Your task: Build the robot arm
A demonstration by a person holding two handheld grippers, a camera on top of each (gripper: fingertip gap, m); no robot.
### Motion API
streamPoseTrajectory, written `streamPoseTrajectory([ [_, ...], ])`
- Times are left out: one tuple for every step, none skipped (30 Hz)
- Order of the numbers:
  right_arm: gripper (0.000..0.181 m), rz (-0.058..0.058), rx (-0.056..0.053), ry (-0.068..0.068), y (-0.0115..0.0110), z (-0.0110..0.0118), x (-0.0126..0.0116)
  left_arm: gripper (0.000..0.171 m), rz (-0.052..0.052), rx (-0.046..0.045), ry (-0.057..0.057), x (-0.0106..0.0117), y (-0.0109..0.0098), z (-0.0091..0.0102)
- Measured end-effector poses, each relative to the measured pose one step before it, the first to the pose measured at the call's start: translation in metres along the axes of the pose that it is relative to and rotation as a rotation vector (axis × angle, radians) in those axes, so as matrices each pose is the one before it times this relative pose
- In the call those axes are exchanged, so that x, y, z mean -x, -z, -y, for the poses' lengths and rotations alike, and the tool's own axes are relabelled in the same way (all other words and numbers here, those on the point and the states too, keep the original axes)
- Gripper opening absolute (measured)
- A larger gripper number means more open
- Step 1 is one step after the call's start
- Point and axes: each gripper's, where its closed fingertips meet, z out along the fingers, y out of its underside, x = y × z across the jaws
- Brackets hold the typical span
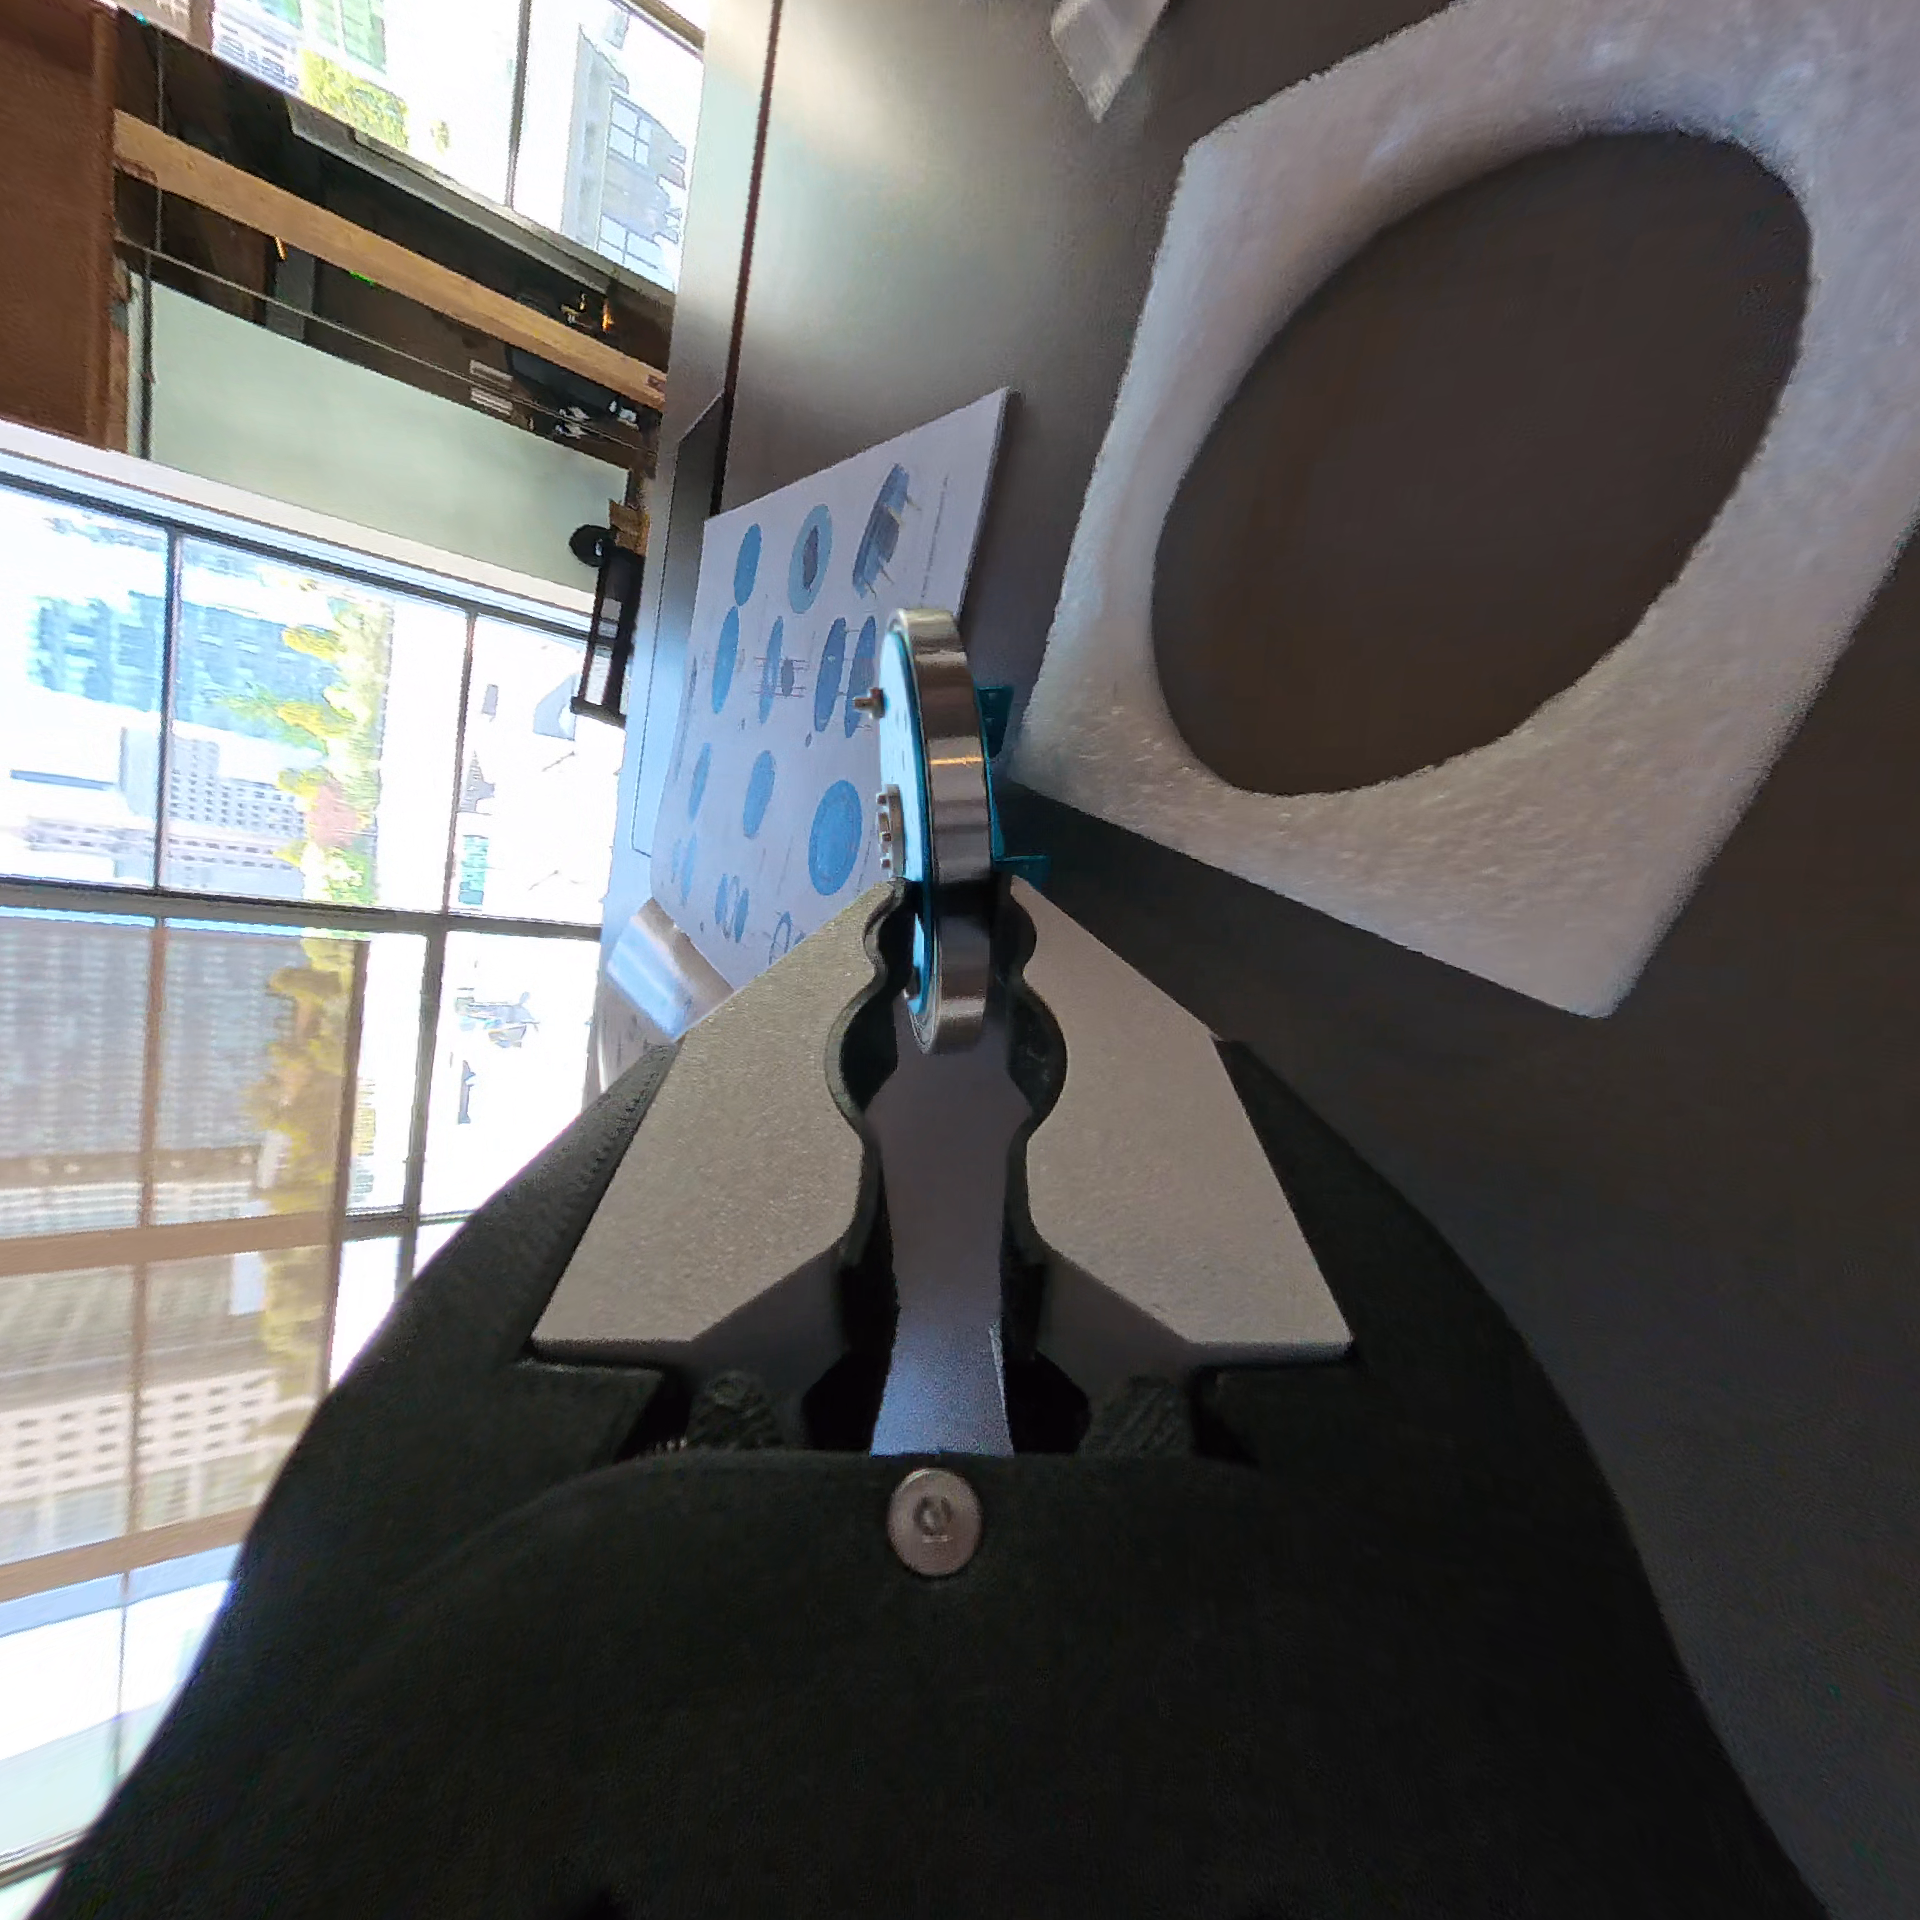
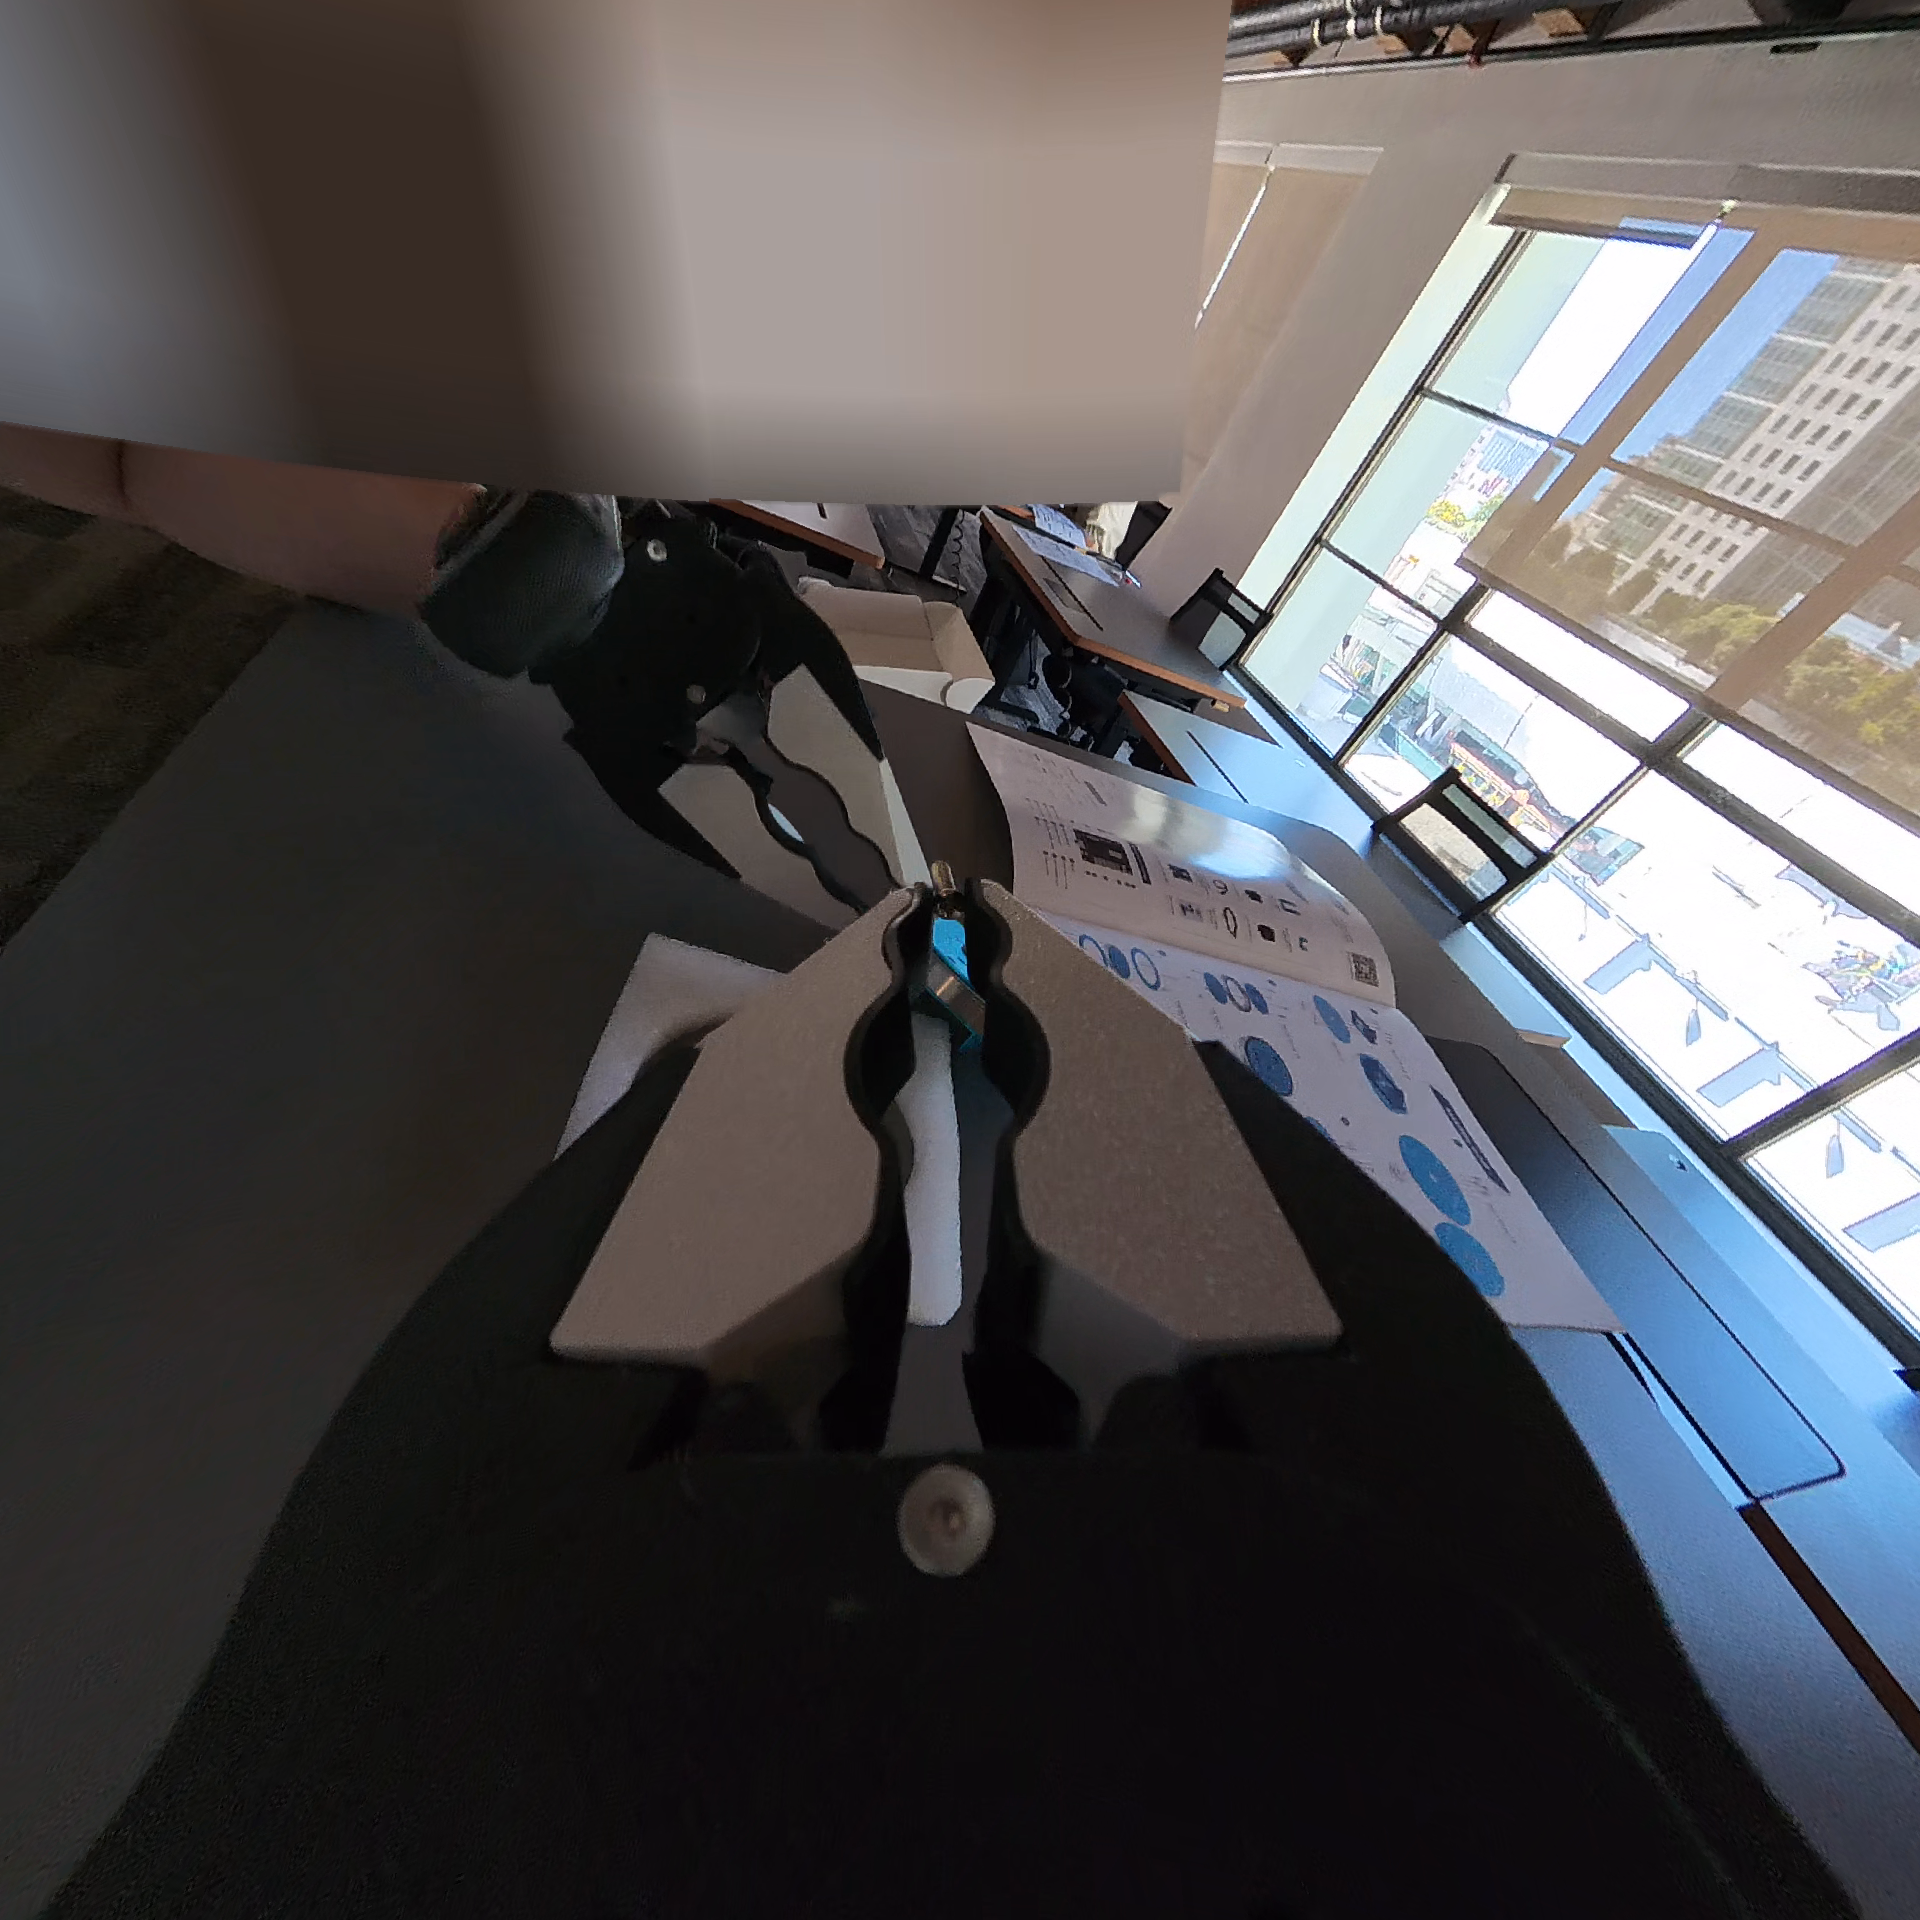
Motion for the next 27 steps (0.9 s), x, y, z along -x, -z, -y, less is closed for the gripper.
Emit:
streamPoseTrajectory([
  [0.004,-0.0064,0.0093,-0.0093,-0.00173,-0.00242,-0.00091,0.013,-0.0002,-0.01148,0.0201,0.00222,0.00041,-0.00005],
  [0.003,-0.0052,0.0086,-0.0136,-0.00207,-0.00272,-0.00072,0.013,0.0029,-0.00854,0.0165,0.00205,0.00006,0.00028],
  [0.004,-0.0101,0.0107,-0.0172,-0.00261,-0.00344,-0.00167,0.013,0.0004,-0.00519,0.0204,0.00182,-0.00022,0.00065],
  [0.004,-0.0077,0.0124,-0.0197,-0.00323,-0.00395,-0.00141,0.013,-0.0008,-0.00177,0.0222,0.00237,-0.0002,0.00073],
  [0.003,-0.0024,0.0131,-0.0207,-0.00368,-0.00438,-0.00047,0.013,-0.003,-0.00257,0.0256,0.00292,-0.00031,0.00082],
  [0.003,-0.0043,0.0142,-0.0189,-0.00411,-0.00469,-0.00063,0.012,-0.0104,-0.00034,0.0419,0.00289,-0.00011,0.00073],
  [0.003,-0.0043,0.0163,-0.0146,-0.00428,-0.0049,-0.00023,0.012,-0.0182,0.00104,0.0534,0.00286,-0.00007,0.00061],
  [0.003,-0.0077,0.019,-0.01,-0.00446,-0.00512,-0.00066,0.012,-0.017,-0.00395,0.0529,0.00346,0.00048,0.00097],
  [0.003,-0.0088,0.0179,-0.0045,-0.00432,-0.00467,-0.00049,0.012,-0.0168,-0.00494,0.0568,0.0036,0.00069,0.00121],
  [0.003,-0.0065,0.0134,0.0011,-0.00412,-0.00348,-0.00004,0.012,-0.0202,-0.00496,0.0596,0.00332,0.00091,0.001],
  [0.003,-0.0109,0.0109,0.0018,-0.00401,-0.00262,-0.00071,0.012,-0.0218,-0.00432,0.0589,0.00291,0.00067,0.00084],
  [0.003,-0.0083,0.0067,0.002,-0.00371,-0.00158,-0.00033,0.012,-0.0215,-0.00095,0.0567,0.00291,0.00078,0.00042],
  [0.002,-0.0105,0.0039,0.0041,-0.0036,-0.00077,-0.001,0.012,-0.0197,0.00102,0.0508,0.00319,0.00091,0.00021],
  [0.002,-0.0137,0.0014,0.0109,-0.00355,0.00018,-0.00165,0.012,-0.0205,-0.00168,0.0518,0.00304,0.00085,0.00014],
  [0.004,-0.0199,-0.0001,0.0166,-0.00352,0.00089,-0.00271,0.012,-0.0218,-0.0014,0.0571,0.00333,0.00082,-0.00004],
  [0.004,-0.0156,-0.0025,0.017,-0.00377,0.0017,-0.00236,0.012,-0.0232,-0.00103,0.0609,0.00348,0.00083,-0.00033],
  [0.003,-0.0133,-0.0064,0.0135,-0.00389,0.00243,-0.00205,0.012,-0.0256,-0.00141,0.0609,0.00363,0.00097,-0.0007],
  [0.003,-0.0112,-0.0084,0.0073,-0.00425,0.00263,-0.0018,0.012,-0.0263,-0.00499,0.0592,0.00389,0.0012,-0.00064],
  [0.004,-0.0063,-0.0061,-0.001,-0.00466,0.00213,-0.00136,0.012,-0.0278,-0.00398,0.0597,0.0037,0.00132,-0.0011],
  [0.003,-0.0041,-0.0079,-0.0021,-0.00511,0.00233,-0.00113,0.012,-0.0285,-0.00602,0.0561,0.00358,0.00156,-0.00106],
  [0.003,0.003,-0.0083,-0.001,-0.00565,0.00242,-0.00028,0.012,-0.0303,-0.0074,0.0527,0.00305,0.0018,-0.00102],
  [0.003,0.0036,-0.0067,0.0019,-0.00605,0.00212,-0.00014,0.012,-0.0317,-0.00816,0.0509,0.00258,0.00203,-0.00088],
  [0.003,0.0029,-0.0038,0.0036,-0.00635,0.00175,-0.00015,0.012,-0.032,-0.00578,0.0491,0.00223,0.00215,-0.00107],
  [0.004,0.0075,-0.0029,0.0032,-0.00668,0.00171,0.00061,0.012,-0.0304,-0.00666,0.0387,0.00214,0.00213,-0.00098],
  [0.003,0.0059,-0.0034,0.008,-0.00651,0.00178,0.00061,0.012,-0.0265,-0.0065,0.0309,0.0019,0.00204,-0.00102],
  [0.003,-0.0004,-0.0019,0.0165,-0.00632,0.0015,-0.00001,0.012,-0.0202,-0.00545,0.029,0.00199,0.0019,-0.00109],
  [0.003,-0.0014,0.0021,0.0249,-0.00598,0.00073,0.00022,0.012,-0.0143,-0.00483,0.021,0.00181,0.00174,-0.00108],
])
